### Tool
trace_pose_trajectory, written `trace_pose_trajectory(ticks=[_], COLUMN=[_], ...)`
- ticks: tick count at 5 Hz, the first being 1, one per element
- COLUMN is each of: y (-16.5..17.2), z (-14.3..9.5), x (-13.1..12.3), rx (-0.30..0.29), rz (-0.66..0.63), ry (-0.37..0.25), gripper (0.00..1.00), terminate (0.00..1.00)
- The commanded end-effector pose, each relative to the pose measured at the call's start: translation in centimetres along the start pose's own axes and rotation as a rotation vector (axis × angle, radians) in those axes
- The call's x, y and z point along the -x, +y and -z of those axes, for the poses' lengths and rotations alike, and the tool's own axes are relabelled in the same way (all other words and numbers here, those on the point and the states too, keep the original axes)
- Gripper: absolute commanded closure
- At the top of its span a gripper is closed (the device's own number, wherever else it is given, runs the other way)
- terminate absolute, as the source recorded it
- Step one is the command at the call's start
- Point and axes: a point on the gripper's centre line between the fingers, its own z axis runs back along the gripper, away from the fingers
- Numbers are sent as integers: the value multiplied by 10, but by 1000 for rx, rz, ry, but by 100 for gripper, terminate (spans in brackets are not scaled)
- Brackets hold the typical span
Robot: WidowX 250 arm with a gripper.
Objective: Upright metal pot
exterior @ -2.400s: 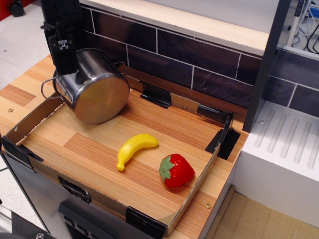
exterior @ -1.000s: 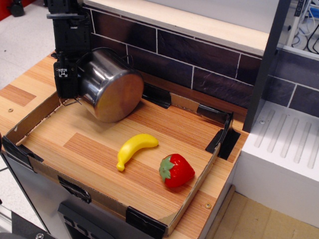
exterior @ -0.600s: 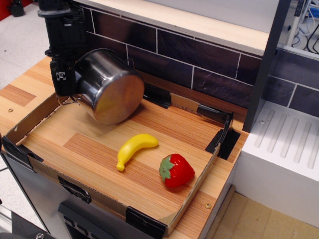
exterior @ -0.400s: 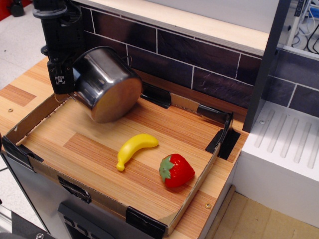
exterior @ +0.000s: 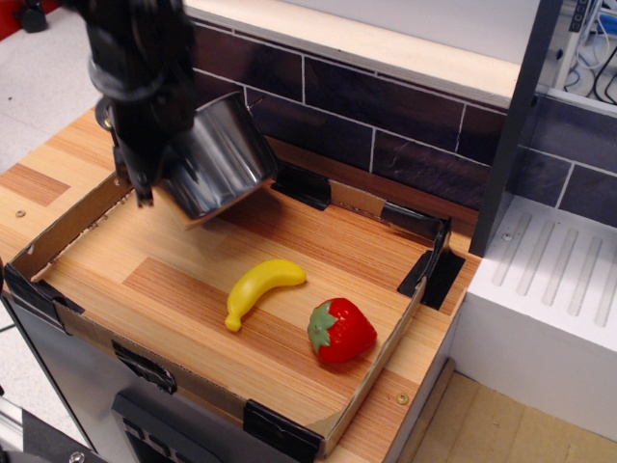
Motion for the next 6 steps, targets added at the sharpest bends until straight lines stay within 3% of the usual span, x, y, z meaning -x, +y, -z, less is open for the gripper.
trace_pose_trajectory(ticks=[1,2,3,4,5,6], y=[-5,-12,-16,-17,-14,-8], z=[3,4,2,0,-5,-9], x=[-5,-6,-8,-13,-16,-17], rx=[-154,-187,-81,-15,-27,36], rz=[30,50,-38,-109,-181,-212], ry=[23,56,87,107,131,153], gripper=[100,100,0,0,0,0], terminate=[0,0,0,0,0,0])
